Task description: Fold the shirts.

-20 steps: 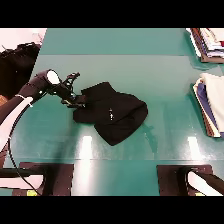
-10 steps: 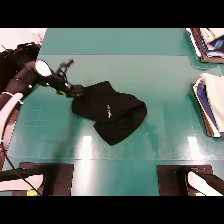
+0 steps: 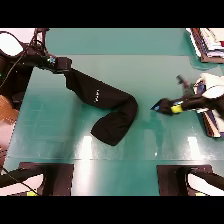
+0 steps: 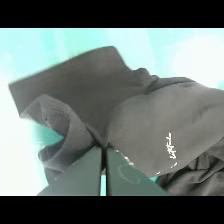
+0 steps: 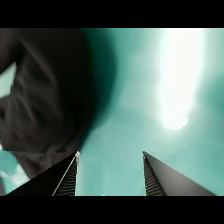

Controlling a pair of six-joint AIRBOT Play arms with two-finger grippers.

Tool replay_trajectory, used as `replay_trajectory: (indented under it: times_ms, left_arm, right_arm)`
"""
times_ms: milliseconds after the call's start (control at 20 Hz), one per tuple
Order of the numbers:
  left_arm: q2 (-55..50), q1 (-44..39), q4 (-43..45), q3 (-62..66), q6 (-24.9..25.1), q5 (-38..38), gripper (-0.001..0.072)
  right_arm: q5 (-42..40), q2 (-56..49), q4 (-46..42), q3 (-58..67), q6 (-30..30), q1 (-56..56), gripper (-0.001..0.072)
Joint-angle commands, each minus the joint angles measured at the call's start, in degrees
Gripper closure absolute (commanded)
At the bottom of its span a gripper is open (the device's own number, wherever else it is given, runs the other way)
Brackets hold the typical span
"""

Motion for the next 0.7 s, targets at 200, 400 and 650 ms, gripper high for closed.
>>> replay_trajectory:
  times_ms: [200,400,650]
  left_arm:
    - [0.3,0.1,0.2,0.6,0.0,-0.2,0.0683]
    - [0.3,0.0,0.2,0.7,0.0,-0.9,0.0683]
    - [4.0,0.1,4.1,0.8,0.0,0.9,0.0684]
  right_arm:
    - [-9.0,-16.7,8.6,2.7,-3.8,15.7,0.0273]
    - [-9.1,-21.7,8.2,9.3,-3.8,17.1,0.0636]
    - [-6.7,-17.4,-1.5,16.4,-3.6,13.8,0.0692]
